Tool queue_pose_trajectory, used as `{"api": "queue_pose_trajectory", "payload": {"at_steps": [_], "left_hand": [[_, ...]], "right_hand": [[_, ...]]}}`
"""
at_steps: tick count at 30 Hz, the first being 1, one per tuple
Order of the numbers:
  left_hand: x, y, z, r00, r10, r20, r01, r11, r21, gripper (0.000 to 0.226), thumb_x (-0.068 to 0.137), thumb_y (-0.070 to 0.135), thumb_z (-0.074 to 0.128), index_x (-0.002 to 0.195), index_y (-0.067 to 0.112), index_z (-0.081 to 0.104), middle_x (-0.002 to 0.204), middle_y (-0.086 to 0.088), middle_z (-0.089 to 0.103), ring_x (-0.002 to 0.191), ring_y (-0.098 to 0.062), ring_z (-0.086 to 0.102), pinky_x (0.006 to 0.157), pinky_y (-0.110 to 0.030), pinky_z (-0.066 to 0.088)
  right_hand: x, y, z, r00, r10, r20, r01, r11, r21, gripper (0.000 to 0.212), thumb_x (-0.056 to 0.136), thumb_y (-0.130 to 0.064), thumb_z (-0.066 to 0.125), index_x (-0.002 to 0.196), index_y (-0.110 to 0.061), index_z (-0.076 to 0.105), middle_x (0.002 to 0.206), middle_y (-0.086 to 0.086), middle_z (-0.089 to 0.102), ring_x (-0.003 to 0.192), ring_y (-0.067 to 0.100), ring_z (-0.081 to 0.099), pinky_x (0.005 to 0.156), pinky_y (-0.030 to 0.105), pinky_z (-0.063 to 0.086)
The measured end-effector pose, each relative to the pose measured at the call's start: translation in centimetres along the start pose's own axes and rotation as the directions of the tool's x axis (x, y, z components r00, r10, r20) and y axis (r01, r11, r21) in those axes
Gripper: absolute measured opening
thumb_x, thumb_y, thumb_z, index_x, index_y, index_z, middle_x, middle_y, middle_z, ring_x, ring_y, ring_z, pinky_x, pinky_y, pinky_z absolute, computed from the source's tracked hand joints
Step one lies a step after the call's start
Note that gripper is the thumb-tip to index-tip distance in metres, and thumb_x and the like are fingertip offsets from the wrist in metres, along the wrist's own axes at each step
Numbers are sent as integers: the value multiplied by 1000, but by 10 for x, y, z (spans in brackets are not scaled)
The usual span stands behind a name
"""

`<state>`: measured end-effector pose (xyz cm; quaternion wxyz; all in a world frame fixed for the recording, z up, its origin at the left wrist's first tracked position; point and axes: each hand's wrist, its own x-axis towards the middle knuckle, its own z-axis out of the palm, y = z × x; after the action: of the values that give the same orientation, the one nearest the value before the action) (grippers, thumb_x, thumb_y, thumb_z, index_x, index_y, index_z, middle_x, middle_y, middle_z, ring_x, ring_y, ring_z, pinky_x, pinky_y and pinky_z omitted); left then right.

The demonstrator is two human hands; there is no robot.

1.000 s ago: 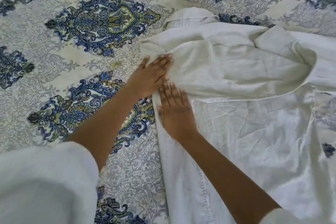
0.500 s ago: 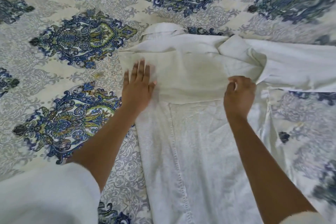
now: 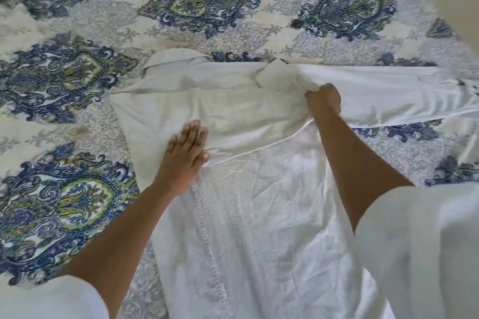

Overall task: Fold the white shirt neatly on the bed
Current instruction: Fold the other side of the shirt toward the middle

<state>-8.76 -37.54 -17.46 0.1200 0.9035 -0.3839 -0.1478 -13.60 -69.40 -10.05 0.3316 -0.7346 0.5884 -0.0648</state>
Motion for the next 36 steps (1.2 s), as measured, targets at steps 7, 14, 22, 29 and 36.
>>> {"api": "queue_pose_trajectory", "payload": {"at_steps": [7, 14, 22, 29, 36], "left_hand": [[12, 11, -14, 975, -119, 186, 120, 993, 5, 66, 93, 50, 12, 146, 17, -12, 155, -1, -18, 143, -15, -15, 115, -36, -4], [-50, 49, -63, 837, -522, 166, 120, -119, -985, 53, 100, 47, 20, 93, 15, 61, 92, -4, 67, 91, -17, 62, 81, -31, 47], [-141, 35, -38, 697, -397, 597, 414, -457, -787, 59, 91, 56, 39, 90, 2, 62, 86, -15, 69, 81, -28, 67, 80, -42, 50], [-175, 71, -49, 675, -658, 333, 475, 43, -879, 11, 69, 12, 72, 79, 11, 65, 81, -11, 66, 81, -25, 61, 74, -37, 49], [-297, 139, -19, 689, -442, 575, 187, -658, -730, 36, 74, -3, 55, 109, 2, 62, 101, -16, 70, 87, -23, 69, 78, -35, 57]], "right_hand": [[-50, -15, -34, 942, -241, 234, -14, 668, 744, 24, 83, -3, 61, 66, -20, 64, 60, -5, 56, 58, 12, 49, 57, 23, 41], [-193, 6, -55, 447, -793, 413, 212, 542, 813, 26, 67, -4, 70, 75, -28, 76, 115, -21, 63, 120, -1, 48, 103, 27, 40], [-237, 118, -27, 618, -490, 615, 426, 866, 261, 24, 81, -9, 68, 103, -18, 71, 130, -13, 47, 126, 3, 32, 106, 21, 25], [-267, 130, -4, 823, 115, 556, -327, 896, 299, 11, 89, -11, 51, 78, -8, 55, 70, 8, 56, 56, 17, 50, 49, 24, 41], [-302, 148, -11, 512, 173, 841, -647, 721, 246, 47, 90, -54, 46, 99, -11, 63, 96, 8, 68, 87, 22, 63, 76, 33, 49]]}}
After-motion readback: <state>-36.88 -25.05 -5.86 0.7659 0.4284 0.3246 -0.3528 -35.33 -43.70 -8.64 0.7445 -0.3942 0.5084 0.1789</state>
